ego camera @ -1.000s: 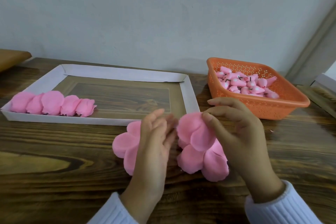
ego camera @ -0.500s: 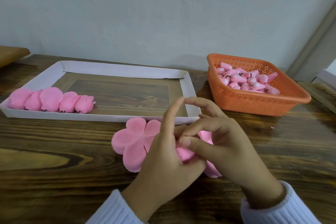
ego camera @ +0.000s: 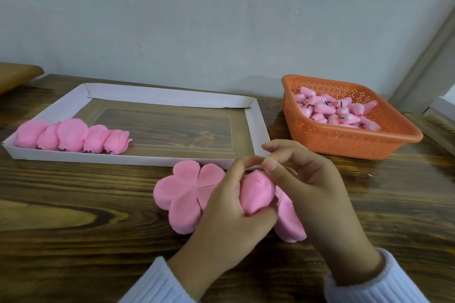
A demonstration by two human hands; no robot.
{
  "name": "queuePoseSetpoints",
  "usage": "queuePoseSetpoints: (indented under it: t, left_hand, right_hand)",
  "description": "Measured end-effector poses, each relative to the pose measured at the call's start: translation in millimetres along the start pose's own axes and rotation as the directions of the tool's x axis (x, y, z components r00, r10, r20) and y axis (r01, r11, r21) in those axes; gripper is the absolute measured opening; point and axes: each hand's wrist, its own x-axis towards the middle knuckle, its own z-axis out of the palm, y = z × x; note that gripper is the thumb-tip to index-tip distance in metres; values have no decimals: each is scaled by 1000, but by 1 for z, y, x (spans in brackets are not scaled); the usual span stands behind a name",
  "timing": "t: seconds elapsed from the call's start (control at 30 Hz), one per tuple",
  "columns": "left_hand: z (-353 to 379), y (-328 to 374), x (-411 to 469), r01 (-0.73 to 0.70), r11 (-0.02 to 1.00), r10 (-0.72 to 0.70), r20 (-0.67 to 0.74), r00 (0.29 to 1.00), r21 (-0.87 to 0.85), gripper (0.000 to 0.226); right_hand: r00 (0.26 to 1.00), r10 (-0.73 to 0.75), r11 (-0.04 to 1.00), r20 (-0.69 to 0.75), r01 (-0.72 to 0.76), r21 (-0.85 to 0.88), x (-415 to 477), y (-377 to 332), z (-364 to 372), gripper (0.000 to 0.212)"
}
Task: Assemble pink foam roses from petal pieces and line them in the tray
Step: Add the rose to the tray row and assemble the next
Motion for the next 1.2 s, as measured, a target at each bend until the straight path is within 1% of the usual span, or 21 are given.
queuePoseSetpoints:
  t: [0.07, 0.17, 0.23, 0.3, 0.37, 0.43, 0.5, 0.53, 0.6, 0.63, 0.67, 0.7, 0.77, 0.83, 0.87, 0.9, 0.93, 1.0, 1.1, 1.17, 1.2]
  left_hand:
    - [0, -1, -1, 25, 999, -26, 16, 1000, 25, 47]
    - [1, -5, -2, 31, 997, -32, 17, 999, 78, 48]
    - [1, -8, -3, 23, 991, -25, 12, 1000, 135, 65]
    - [5, -13, -3, 29, 982, -34, 25, 999, 184, 90]
    - [10, -17, -2, 66, 980, -67, -1, 998, 186, 97]
    - [9, -15, -1, 78, 979, -77, -11, 997, 191, 101]
    - [4, -11, -2, 2, 974, 5, -31, 1000, 225, 102]
    - [0, -8, -2, -27, 979, 39, -60, 997, 202, 98]
    - [-4, -5, 0, -33, 998, 37, -85, 996, 58, 91]
    - [-5, -3, 0, -27, 998, 23, -66, 998, -51, 88]
    - [-5, -2, 1, -26, 989, 23, -21, 1000, -145, 85]
    - [-7, -1, 1, -22, 976, 30, 35, 999, -215, 81]
    - [-10, 3, 2, -18, 968, 58, 152, 987, -250, 68]
    - [-10, 5, 1, -29, 970, 83, 216, 973, -241, 50]
    - [-10, 7, 1, -20, 966, 73, 198, 978, -257, 50]
    - [-10, 10, 2, -16, 961, 60, 151, 987, -274, 58]
    - [-11, 12, 2, -27, 962, 55, 93, 994, -273, 65]
    - [-12, 15, 3, -74, 973, 78, 6, 997, -220, 65]
    - [-12, 16, 2, -104, 985, 98, -44, 994, -140, 44]
    - [-12, 13, 1, -106, 985, 94, -90, 992, -139, 33]
    - [-11, 13, 1, -101, 983, 86, -104, 991, -152, 32]
  right_hand:
    - [1000, 4, 999, -9, -5, -51, 1, 0, -2, 16]
    - [1000, 9, 980, 15, -6, -198, 4, 1, -7, 7]
    - [995, 21, 964, 95, 5, -266, 4, 0, -11, 6]
    - [970, 55, 952, 236, 20, -306, 4, 0, -16, 18]
    - [927, 69, 923, 370, 81, -377, 4, 0, -17, 21]
    - [912, 64, 918, 406, 106, -382, 5, 1, -18, 17]
    - [930, 46, 948, 364, 74, -309, 6, 1, -20, 15]
    - [942, 31, 970, 333, 51, -236, 7, 2, -21, 14]
    - [954, 57, 995, 293, -80, 67, 7, 2, -22, 15]
    - [942, 108, 940, 319, -201, 277, 6, 2, -20, 19]
    - [917, 149, 836, 371, -317, 447, 5, 3, -17, 25]
    - [887, 170, 736, 430, -404, 544, 4, 2, -13, 30]
    - [820, 186, 630, 542, -522, 575, 0, 5, -5, 30]
    - [757, 227, 519, 612, -626, 582, -5, 7, 3, 33]
    - [734, 235, 483, 638, -657, 578, -7, 8, 7, 34]
    - [713, 224, 473, 664, -675, 566, -9, 9, 11, 31]
    - [697, 217, 477, 683, -686, 549, -11, 9, 15, 28]
    - [680, 240, 487, 693, -702, 520, -11, 7, 21, 26]
    - [688, 294, 515, 663, -699, 497, -11, 7, 23, 25]
    - [712, 338, 572, 616, -675, 466, -9, 8, 19, 34]
    - [733, 361, 604, 577, -655, 454, -7, 7, 16, 40]
